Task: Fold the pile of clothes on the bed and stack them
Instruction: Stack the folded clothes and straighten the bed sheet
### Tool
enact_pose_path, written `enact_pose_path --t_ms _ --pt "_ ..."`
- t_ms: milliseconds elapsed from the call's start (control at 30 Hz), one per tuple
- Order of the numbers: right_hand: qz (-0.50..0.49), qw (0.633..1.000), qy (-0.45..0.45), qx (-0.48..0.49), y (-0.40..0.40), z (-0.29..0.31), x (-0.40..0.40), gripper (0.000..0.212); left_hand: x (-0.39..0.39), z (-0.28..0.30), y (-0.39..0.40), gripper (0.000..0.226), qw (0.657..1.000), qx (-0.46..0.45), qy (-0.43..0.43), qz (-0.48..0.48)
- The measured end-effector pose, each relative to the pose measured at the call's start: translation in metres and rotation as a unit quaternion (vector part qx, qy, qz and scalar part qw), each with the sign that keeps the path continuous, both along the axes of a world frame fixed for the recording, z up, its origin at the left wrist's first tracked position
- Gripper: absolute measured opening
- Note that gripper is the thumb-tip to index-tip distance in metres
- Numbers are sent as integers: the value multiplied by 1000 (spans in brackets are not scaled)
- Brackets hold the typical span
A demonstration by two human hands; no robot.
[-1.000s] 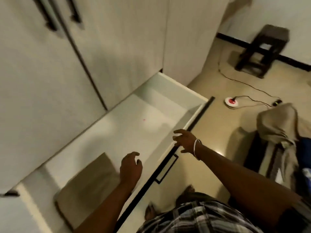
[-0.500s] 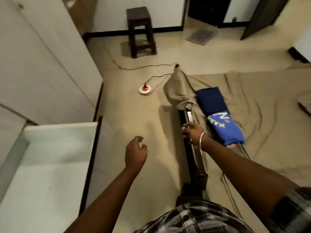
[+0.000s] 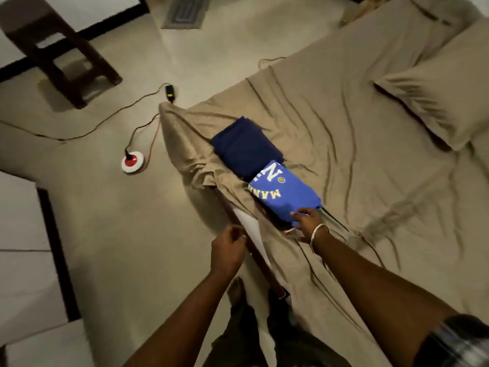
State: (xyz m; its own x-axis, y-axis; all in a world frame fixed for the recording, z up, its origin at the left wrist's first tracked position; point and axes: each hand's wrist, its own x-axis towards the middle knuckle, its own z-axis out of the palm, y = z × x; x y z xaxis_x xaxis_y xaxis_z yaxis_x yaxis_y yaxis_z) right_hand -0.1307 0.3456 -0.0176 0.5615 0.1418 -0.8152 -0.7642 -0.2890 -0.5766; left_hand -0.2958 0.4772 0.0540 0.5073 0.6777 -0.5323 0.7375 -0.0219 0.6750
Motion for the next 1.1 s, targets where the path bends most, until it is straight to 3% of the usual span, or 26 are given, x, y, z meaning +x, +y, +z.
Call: enact_pose_path --t_ms 133,200,300,367,500,633,733,867,1000,1100 --pt "-89 996 -12 20 1 -51 18 18 66 -56 7 6 992 -123 8 14" --pt "-130 991 -2 -1 2 -75 24 35 95 -87 9 6 982 -186 14 41" --pt "-212 976 48 -27 4 -124 29 83 134 -138 8 7 954 -277 0 119" --pt "-237 969 74 17 7 -149 29 102 152 -154 6 19 928 -330 -25 169" --pt "-256 946 114 163 21 -176 31 93 159 -190 8 56 912 -363 -39 187" --pt "-318 912 69 251 28 -196 34 79 163 -222 12 45 902 -382 -69 190" --pt "-334 889 84 302 27 -202 33 58 160 -235 11 35 880 -417 -90 210" --pt "-337 901 13 271 37 -201 38 76 156 -239 14 47 862 -452 -103 204" --pt "-351 911 -44 212 33 -186 41 82 153 -232 16 39 851 -458 -109 233" --pt "-360 906 -29 222 30 -152 43 83 143 -224 17 69 800 -489 -101 333"
